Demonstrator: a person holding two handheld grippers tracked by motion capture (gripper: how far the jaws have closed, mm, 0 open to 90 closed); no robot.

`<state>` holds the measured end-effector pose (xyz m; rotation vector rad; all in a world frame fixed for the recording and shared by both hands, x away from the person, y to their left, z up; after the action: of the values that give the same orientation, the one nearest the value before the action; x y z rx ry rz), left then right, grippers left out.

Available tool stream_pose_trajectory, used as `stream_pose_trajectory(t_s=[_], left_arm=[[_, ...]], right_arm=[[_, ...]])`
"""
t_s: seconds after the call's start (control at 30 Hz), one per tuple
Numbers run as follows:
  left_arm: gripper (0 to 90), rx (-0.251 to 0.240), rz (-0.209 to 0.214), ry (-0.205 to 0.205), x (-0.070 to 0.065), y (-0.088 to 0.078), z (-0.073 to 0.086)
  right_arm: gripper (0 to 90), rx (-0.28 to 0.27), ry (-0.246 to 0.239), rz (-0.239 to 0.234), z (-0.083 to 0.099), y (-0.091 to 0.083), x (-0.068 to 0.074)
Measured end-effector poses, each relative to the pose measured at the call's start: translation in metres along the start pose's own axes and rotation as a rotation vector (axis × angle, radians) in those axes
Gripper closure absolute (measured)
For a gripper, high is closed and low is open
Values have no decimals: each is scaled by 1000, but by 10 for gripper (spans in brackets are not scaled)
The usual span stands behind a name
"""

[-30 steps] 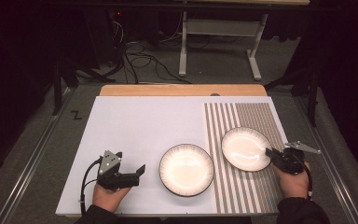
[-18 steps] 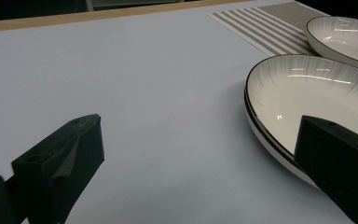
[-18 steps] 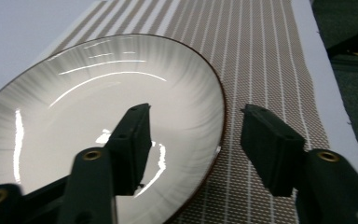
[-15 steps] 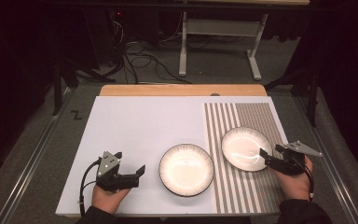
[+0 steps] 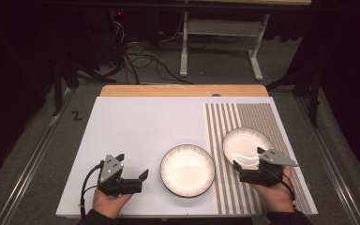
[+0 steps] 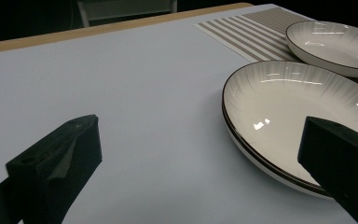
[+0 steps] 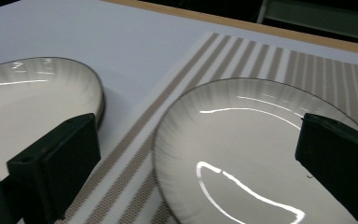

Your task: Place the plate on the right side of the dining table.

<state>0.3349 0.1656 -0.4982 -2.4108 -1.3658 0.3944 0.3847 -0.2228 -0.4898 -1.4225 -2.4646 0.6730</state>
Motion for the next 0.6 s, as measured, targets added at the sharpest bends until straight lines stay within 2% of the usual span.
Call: stream_pose_trajectory(t_s=[0.2, 0.23, 0.33, 0.43, 0.6], left_arm=[[4, 20, 28, -9, -7, 6, 4], [4, 16, 33, -10, -9, 6, 3], [4, 7, 45, 0, -16, 4, 2], [4, 11, 41, 10, -18, 6, 2], [4, 23, 43, 7, -18, 8, 4]], right_arm=[[10, 2, -55, -74, 1, 10, 50], [10, 3, -51, -86, 1, 9, 55], [11, -16, -91, -118, -2, 6, 70], [12, -13, -105, -121, 0, 5, 71], [14, -6, -76, -118, 3, 4, 62]])
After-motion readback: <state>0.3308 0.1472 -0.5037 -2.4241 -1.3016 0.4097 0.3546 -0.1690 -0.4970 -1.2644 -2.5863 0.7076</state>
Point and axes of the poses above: each handheld gripper's, and its own axes: y roughly forward along the jaws, z roughly out of its underside, x roughly to its left, the point moved 6 cm from there along y, roughly forward along the jaws
